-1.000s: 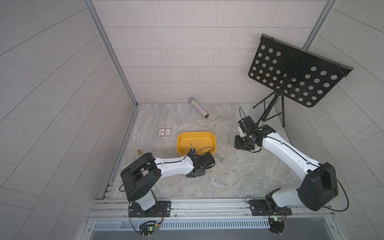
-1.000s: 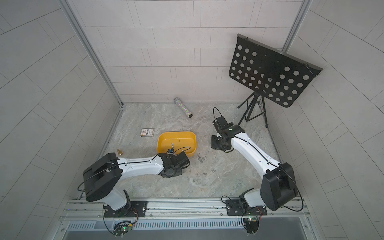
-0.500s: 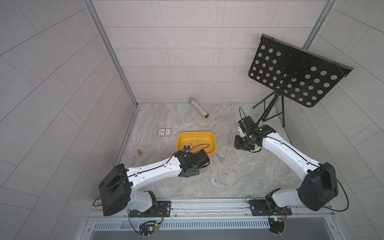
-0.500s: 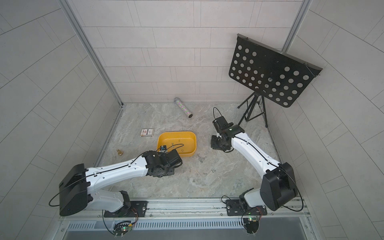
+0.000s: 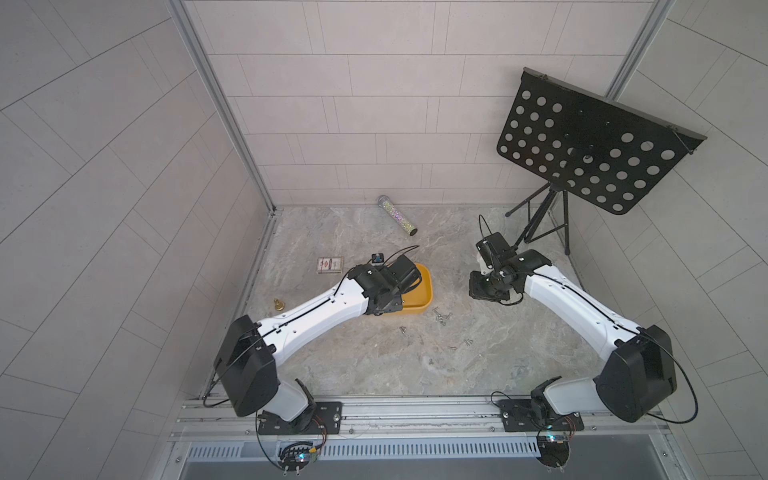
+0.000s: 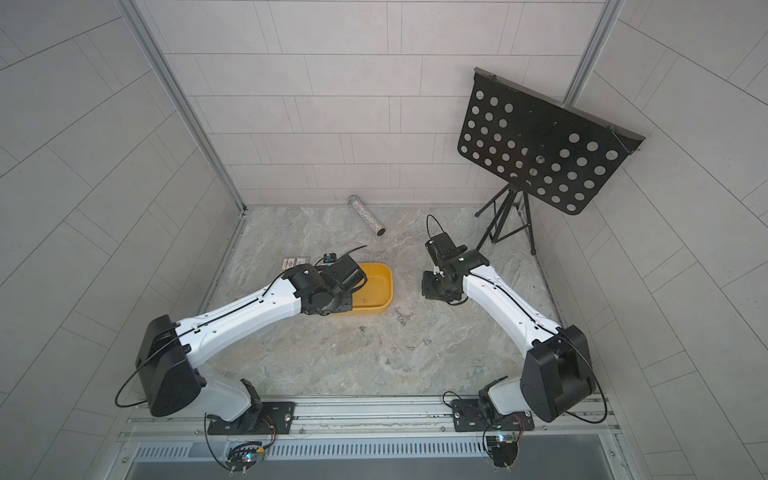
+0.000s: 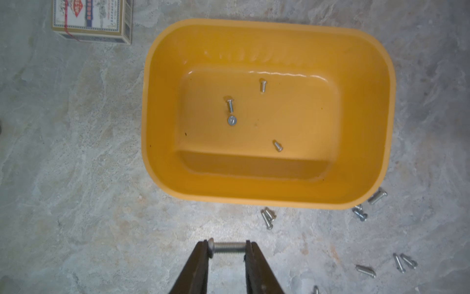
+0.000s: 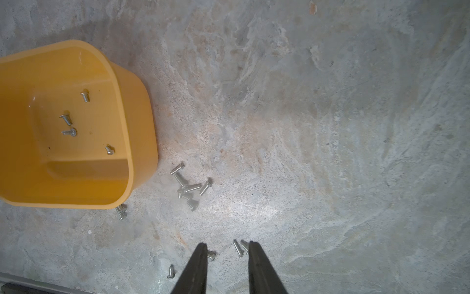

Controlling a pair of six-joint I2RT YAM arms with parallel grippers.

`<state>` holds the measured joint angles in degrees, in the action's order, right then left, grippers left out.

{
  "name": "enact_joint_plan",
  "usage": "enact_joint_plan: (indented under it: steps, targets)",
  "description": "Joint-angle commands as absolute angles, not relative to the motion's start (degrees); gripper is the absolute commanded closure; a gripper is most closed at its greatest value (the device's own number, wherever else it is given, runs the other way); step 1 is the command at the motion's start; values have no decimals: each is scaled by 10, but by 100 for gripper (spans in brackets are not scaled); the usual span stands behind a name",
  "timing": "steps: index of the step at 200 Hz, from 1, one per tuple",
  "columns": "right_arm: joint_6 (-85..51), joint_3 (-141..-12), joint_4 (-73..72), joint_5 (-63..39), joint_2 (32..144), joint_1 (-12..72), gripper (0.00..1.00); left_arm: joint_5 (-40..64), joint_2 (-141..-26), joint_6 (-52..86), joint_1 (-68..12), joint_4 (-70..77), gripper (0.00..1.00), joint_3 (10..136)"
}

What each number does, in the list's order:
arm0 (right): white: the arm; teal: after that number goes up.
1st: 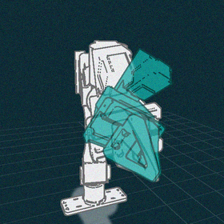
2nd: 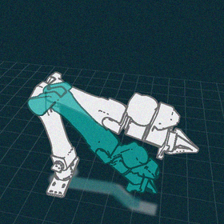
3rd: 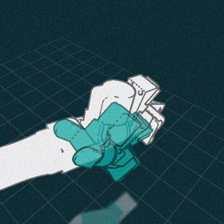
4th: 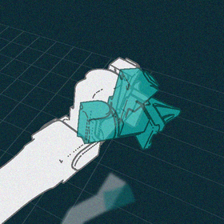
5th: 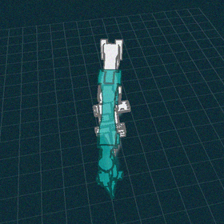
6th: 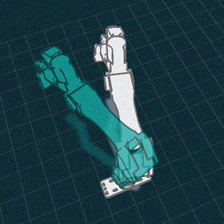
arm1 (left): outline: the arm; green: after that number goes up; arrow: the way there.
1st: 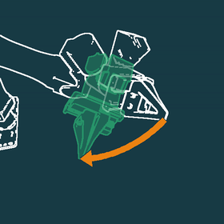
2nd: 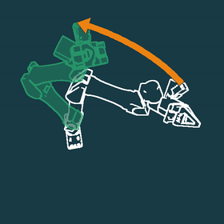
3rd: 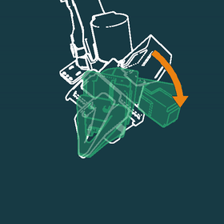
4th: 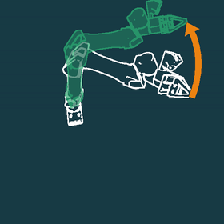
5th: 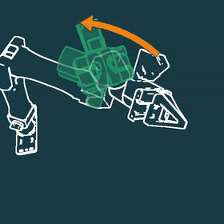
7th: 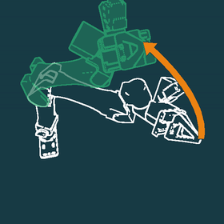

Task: Put the screws on the desktop into the storage box
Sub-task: Place the screw in the storage box.

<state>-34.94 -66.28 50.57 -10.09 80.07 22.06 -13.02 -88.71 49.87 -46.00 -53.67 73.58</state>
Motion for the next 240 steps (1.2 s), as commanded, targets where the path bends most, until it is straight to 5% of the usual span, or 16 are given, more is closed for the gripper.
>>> enact_joint_plan:
  steps: [1, 111, 240]
  targets:
    - [-347, -665, 520, -91, 785, 221, 68, -100, -938, 439, -427, -537, 70, 777]
    - [-339, -664, 512, -97, 811, 220, 68, -66, -1086, 385, -345, -494, 69, 823]
    - [-336, -662, 512, -105, 808, 221, 68, -72, -1096, 362, -323, -493, 58, 824]
